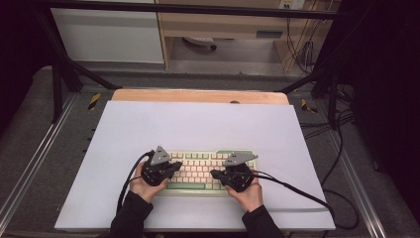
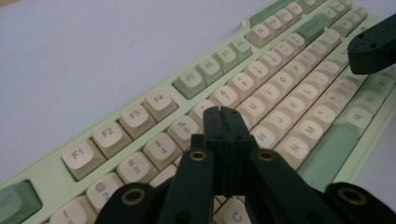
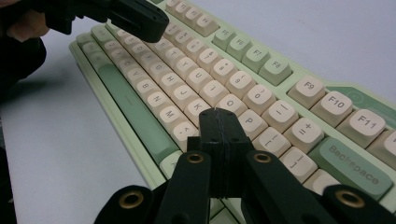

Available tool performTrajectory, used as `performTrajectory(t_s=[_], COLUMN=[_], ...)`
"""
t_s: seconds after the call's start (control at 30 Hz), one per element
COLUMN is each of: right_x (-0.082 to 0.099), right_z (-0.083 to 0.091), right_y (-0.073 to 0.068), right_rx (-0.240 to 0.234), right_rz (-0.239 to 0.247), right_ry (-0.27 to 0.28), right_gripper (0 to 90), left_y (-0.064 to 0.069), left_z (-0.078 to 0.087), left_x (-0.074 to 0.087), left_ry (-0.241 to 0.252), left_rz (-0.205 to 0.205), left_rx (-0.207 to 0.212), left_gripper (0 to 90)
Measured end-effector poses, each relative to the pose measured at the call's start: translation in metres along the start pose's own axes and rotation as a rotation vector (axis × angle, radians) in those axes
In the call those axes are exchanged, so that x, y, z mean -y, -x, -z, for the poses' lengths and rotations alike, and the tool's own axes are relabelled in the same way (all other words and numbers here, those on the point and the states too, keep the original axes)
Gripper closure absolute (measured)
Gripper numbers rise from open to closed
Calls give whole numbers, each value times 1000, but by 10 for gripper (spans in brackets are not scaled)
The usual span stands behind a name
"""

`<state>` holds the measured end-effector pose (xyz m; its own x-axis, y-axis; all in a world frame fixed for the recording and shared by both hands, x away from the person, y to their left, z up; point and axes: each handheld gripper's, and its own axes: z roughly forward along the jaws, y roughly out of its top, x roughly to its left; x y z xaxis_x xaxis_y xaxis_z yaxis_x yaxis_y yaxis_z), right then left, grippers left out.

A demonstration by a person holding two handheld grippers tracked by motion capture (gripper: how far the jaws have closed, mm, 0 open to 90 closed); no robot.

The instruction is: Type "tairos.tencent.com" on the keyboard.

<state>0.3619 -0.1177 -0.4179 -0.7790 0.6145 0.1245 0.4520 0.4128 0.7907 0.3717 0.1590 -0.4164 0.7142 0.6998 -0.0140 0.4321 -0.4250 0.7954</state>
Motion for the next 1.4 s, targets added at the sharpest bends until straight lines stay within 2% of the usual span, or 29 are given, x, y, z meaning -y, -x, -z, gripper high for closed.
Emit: performTrajectory(t_s=[0.43, 1.07, 1.4], right_x=[0, 1, 0], right_z=[0, 0, 0], right_y=[0, -1, 0], right_rx=[-1, -3, -3], right_rz=[0, -1, 0], right_ry=[-1, -4, -2], right_gripper=[900, 900, 900], left_y=[-11, -21, -21], left_z=[10, 6, 4], left_x=[7, 15, 16], left_ry=[4, -22, -32], left_rz=[26, 45, 42], left_rx=[-15, -42, -42], left_gripper=[900, 900, 900])
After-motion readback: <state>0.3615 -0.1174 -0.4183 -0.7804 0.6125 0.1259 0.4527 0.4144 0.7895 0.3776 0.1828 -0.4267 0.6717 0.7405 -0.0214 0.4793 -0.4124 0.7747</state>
